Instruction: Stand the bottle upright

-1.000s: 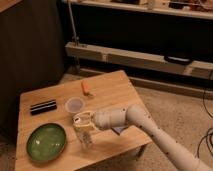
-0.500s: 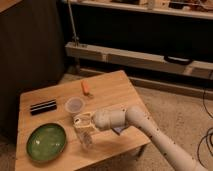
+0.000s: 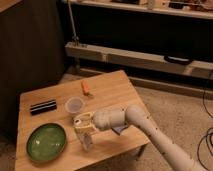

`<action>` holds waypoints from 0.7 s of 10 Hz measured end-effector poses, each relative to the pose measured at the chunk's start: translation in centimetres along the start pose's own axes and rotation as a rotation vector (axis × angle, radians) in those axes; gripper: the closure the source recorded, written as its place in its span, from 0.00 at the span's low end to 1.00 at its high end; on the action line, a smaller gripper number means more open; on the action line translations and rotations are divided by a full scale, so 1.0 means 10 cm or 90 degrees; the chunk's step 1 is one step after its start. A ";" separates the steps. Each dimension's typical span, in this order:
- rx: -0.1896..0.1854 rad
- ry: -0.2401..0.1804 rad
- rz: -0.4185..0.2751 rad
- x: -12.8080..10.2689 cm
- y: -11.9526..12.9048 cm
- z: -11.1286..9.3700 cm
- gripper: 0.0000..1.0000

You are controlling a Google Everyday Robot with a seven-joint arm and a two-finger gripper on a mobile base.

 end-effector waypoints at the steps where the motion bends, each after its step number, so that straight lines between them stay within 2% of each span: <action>1: 0.002 -0.001 0.001 -0.01 0.00 0.00 0.96; 7: 0.006 -0.003 0.009 -0.05 0.02 -0.02 0.96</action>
